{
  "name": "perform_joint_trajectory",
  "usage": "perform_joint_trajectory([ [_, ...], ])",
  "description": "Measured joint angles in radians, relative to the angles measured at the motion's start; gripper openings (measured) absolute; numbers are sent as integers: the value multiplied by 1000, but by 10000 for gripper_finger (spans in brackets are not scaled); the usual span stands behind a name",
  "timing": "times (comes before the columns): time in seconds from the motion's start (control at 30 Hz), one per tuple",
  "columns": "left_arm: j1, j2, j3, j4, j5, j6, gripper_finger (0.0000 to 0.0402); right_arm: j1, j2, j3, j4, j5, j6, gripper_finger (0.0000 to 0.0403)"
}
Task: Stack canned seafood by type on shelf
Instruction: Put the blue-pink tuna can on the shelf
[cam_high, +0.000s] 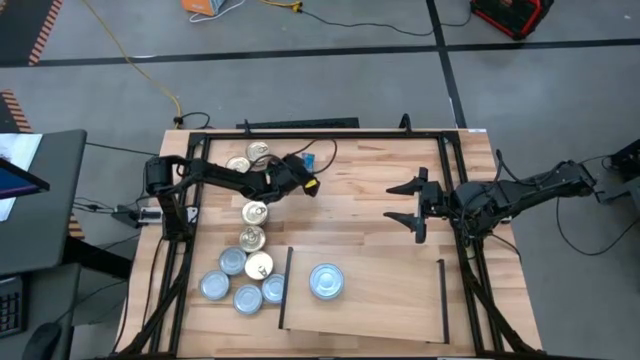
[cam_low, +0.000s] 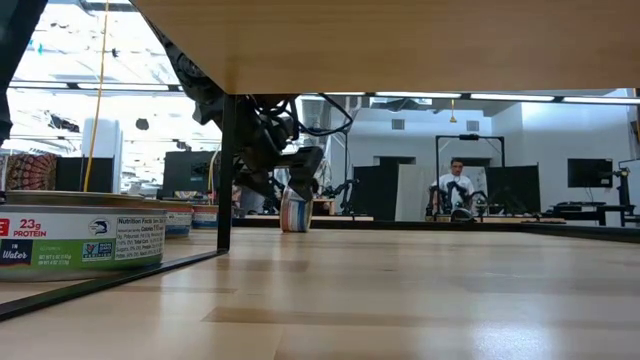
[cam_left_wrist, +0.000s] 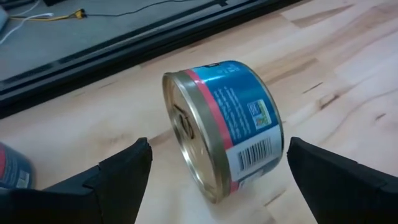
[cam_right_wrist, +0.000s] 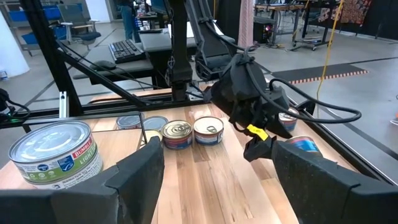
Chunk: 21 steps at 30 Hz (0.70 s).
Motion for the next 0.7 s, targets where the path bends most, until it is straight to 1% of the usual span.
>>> perform_joint_trajectory([
  [0.23,13,0,0,56,-1,71,357,0,0,0,0,0,0,322],
  [0.4,23,7,0,81,3,75,357,0,0,0,0,0,0,322],
  [0.57,21,88,18,136,4,73,357,0,0,0,3,0,0,322],
  [0.7,13,138,71,94,-18,74,357,0,0,0,0,0,0,322],
])
